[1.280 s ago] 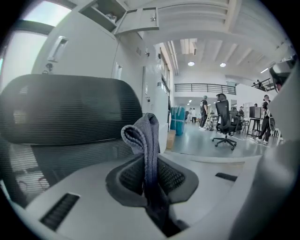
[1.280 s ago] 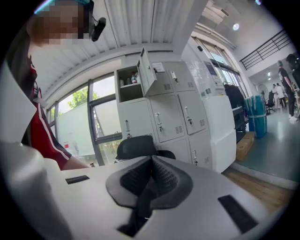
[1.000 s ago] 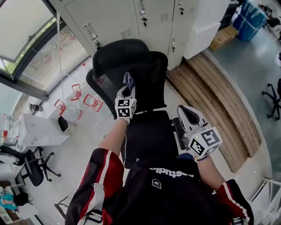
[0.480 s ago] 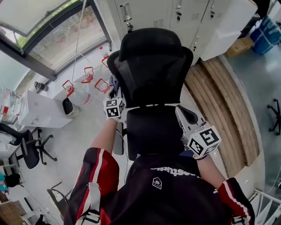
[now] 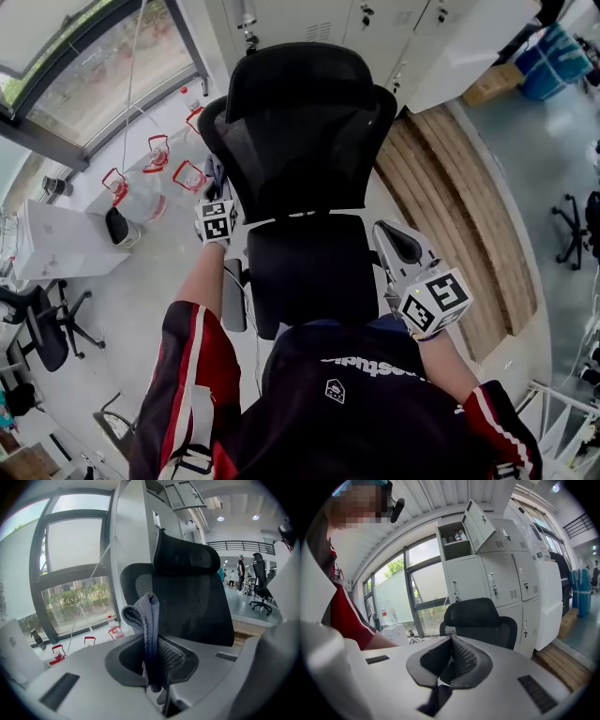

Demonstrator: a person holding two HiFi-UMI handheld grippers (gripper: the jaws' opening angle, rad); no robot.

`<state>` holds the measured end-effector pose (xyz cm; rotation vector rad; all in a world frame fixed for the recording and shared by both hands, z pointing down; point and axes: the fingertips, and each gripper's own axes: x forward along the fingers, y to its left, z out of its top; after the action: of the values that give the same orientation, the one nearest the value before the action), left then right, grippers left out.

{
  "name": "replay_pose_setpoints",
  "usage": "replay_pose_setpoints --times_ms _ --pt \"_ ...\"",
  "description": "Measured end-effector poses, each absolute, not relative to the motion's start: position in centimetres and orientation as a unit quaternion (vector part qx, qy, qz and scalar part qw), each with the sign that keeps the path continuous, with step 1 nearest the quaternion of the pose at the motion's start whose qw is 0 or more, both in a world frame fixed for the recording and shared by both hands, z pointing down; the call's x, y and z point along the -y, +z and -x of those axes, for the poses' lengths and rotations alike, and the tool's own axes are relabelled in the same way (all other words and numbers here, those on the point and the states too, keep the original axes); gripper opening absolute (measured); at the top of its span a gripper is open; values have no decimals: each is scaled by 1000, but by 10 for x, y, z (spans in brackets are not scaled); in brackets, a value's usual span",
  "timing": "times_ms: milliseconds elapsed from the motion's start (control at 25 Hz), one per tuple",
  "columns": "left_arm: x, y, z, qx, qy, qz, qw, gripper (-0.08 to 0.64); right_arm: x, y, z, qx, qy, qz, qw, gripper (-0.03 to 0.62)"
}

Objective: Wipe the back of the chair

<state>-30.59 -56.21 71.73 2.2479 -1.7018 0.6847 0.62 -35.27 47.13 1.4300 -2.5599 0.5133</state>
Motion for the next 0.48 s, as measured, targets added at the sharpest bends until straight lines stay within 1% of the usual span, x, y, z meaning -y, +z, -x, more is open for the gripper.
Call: replay_pose_setpoints --times_ms 200,480 --pt "575 726 287 577 241 -771 121 57 354 475 -31 846 178 -496 83 15" --pt "587 730 240 562 247 -780 119 57 358 474 -64 838 181 -509 76 15"
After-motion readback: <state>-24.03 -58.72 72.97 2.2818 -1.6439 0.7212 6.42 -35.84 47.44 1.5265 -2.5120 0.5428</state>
